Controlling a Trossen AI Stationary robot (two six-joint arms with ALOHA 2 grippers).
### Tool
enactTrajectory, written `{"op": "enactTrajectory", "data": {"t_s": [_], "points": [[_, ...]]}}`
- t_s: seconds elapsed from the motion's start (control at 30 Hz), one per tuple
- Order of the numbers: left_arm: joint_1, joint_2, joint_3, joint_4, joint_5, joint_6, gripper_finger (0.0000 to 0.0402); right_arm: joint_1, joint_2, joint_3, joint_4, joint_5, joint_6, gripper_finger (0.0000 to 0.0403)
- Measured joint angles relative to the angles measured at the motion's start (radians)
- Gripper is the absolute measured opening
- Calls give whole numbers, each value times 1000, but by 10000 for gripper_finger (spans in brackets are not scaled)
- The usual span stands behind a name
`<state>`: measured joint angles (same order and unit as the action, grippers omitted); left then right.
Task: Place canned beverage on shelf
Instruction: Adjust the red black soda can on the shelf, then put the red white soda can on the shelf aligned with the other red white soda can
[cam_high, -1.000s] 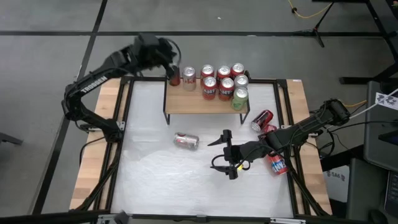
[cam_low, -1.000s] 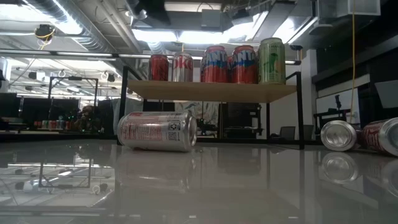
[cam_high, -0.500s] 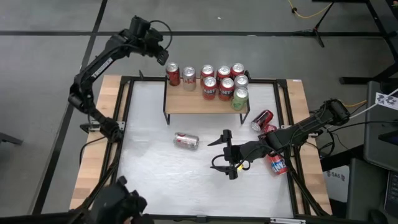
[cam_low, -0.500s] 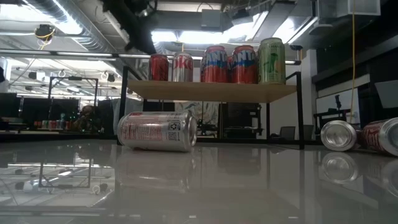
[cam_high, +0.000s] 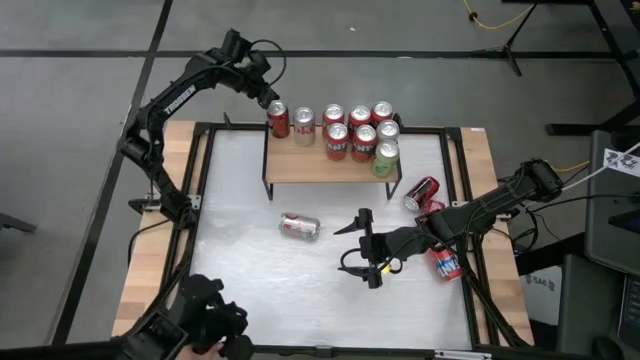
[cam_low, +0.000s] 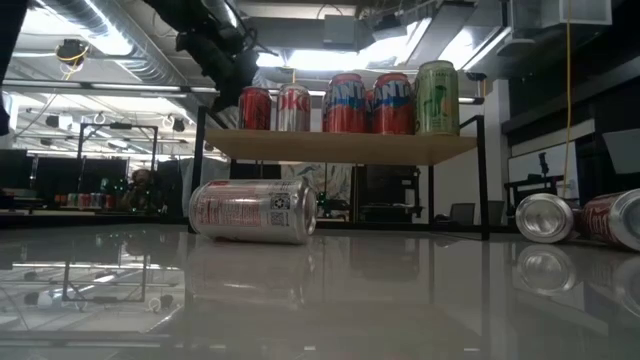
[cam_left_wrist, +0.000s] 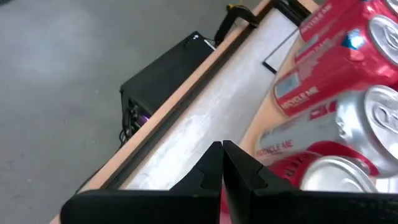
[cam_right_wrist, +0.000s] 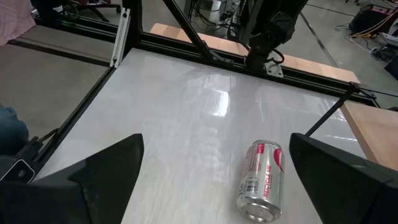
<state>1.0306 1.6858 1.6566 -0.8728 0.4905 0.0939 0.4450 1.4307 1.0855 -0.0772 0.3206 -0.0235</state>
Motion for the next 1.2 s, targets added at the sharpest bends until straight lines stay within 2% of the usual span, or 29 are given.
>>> {"op": "enactTrajectory", "data": {"t_s": [0.33,0.73,1.0,1.2], "points": [[-1,-2,0,-144,15,71,0,0,0,0,0,0,0,392],[-30,-2,0,-148,54,94,0,0,0,0,0,0,0,392],[-31,-7,0,-148,-44,94,0,0,0,0,-1,0,0,392],[-32,-70,0,-152,-122,94,0,0,0,0,0,0,0,392]]}}
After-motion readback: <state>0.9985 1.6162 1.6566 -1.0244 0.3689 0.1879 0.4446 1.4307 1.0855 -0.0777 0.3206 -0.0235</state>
